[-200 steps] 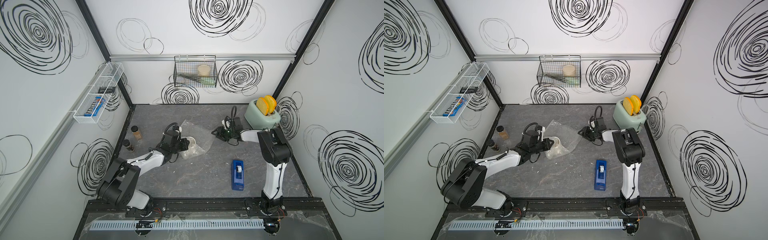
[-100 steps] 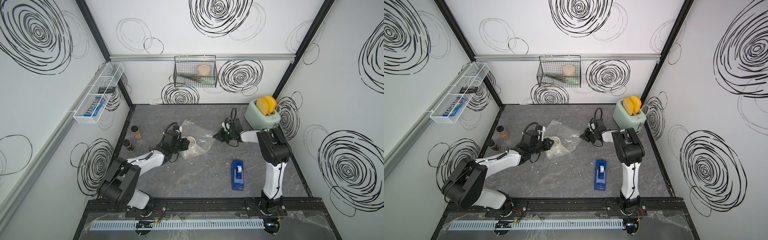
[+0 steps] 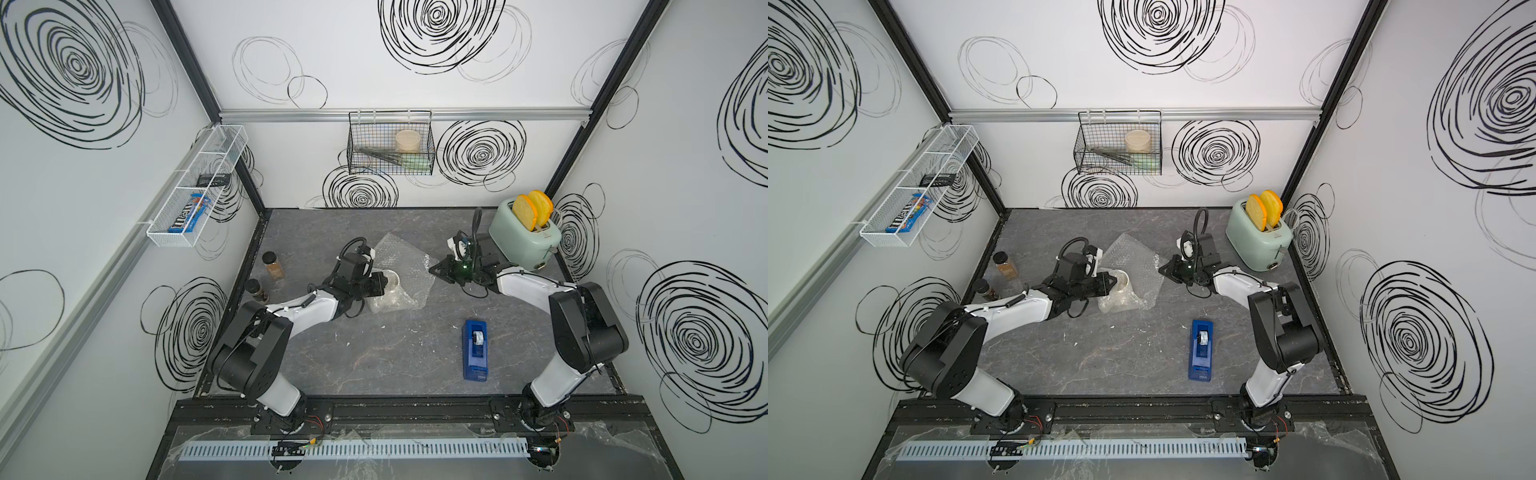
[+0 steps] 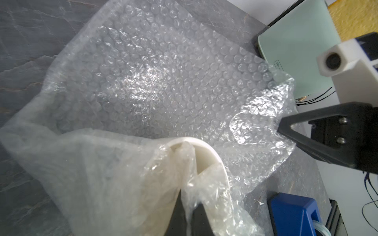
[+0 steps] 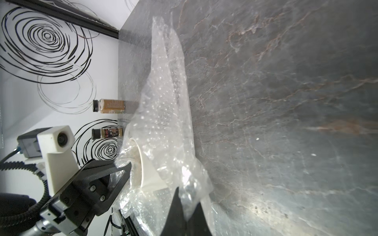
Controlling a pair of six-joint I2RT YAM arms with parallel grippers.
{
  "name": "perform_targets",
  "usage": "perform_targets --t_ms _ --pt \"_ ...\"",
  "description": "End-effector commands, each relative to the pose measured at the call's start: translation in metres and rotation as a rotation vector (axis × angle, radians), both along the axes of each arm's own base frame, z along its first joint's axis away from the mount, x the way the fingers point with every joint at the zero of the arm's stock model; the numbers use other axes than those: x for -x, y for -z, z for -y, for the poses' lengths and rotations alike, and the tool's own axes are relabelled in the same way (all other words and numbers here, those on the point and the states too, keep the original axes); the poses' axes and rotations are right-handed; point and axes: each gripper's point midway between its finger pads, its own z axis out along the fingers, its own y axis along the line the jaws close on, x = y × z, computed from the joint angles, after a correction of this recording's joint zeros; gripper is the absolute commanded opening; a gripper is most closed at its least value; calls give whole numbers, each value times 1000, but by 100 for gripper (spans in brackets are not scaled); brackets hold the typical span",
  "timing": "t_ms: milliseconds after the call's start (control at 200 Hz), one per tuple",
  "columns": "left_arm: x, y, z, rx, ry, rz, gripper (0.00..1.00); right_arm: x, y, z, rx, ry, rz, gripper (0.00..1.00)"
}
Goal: Wrap mugs in bubble wrap
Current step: Wrap the mug in bubble wrap.
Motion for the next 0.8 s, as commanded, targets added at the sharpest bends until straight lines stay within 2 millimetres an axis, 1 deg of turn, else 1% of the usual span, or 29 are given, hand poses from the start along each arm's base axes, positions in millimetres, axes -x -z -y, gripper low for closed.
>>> perform_targets --t_ms 0,70,135,200,320,470,520,651,796 --pt "22 40 1 -59 42 -129 7 13 -24 -27 6 -79 55 0" --pt "21 40 3 -52 50 -131 7 16 -32 -45 0 -121 71 0" --pt "20 41 5 -44 56 -133 7 21 -33 -64 -4 -166 73 0" --pt "21 41 7 -36 62 -133 7 24 -33 -78 -4 -200 73 0" --pt "21 40 8 -27 65 -129 7 29 -24 -102 4 -253 57 0" --pt "21 40 9 -18 71 -128 7 35 -13 -125 4 -301 37 0" --pt "22 39 9 -15 72 -128 7 35 -8 -129 7 -303 28 0" --pt "23 35 9 -1 73 -117 8 33 17 -131 35 -301 -25 0" --pt "25 26 8 49 73 -106 16 34 43 -127 74 -294 -72 0"
